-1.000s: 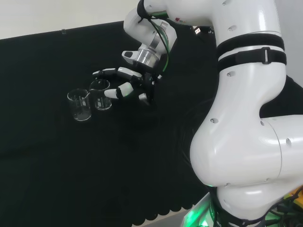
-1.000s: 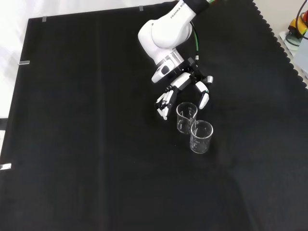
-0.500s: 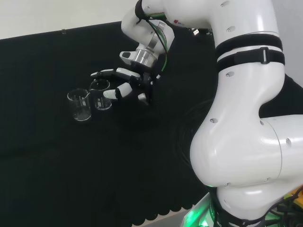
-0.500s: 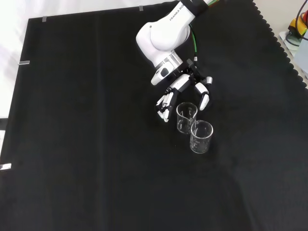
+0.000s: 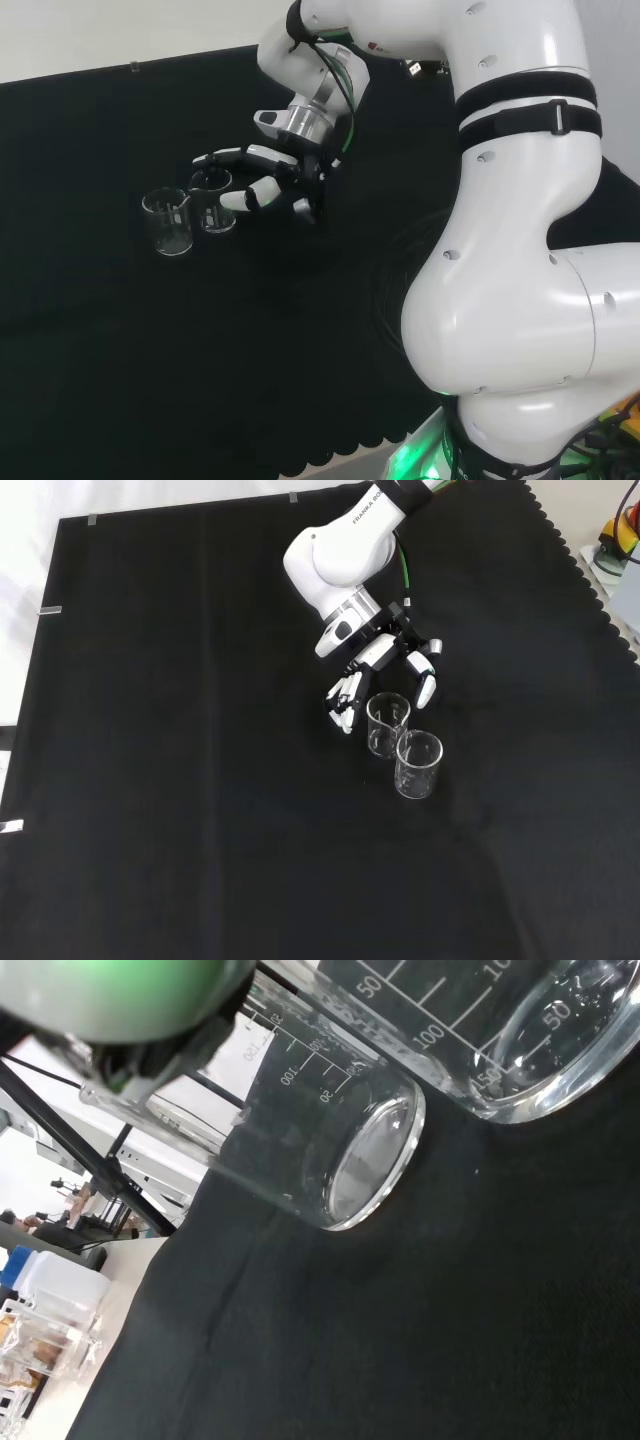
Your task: Pick up the beaker on the right.
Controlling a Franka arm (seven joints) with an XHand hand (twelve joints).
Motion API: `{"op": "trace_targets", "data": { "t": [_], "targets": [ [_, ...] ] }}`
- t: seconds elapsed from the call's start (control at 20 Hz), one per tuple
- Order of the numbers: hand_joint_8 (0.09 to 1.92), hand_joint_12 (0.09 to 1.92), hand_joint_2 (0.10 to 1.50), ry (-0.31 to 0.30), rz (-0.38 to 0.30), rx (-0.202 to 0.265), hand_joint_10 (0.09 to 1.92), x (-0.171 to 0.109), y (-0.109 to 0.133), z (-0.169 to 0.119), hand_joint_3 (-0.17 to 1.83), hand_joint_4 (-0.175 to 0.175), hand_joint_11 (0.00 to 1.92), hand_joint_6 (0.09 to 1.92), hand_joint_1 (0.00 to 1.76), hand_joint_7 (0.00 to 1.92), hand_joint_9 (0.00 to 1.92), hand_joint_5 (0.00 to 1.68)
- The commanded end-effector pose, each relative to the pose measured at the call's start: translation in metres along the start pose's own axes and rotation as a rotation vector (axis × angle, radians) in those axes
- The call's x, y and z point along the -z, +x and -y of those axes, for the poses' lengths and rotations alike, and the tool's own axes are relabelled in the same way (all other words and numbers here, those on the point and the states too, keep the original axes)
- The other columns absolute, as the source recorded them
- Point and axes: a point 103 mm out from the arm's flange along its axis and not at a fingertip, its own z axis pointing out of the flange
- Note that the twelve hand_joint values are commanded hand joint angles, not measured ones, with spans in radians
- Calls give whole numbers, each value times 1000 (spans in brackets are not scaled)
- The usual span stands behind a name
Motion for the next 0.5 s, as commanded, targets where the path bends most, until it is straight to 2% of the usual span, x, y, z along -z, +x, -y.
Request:
{"op": "trace_targets", "data": {
  "t": [0.05, 0.5],
  "targets": [
    [614, 1287, 332, 0, -1, -2, 612, 1, -2, 2, 1034, -33, 0, 87, 888, 334, 398, 433],
    [612, 1303, 333, 2, 12, -6, 610, -8, 1, -9, 1032, -30, 0, 87, 904, 353, 412, 452]
  ]
}}
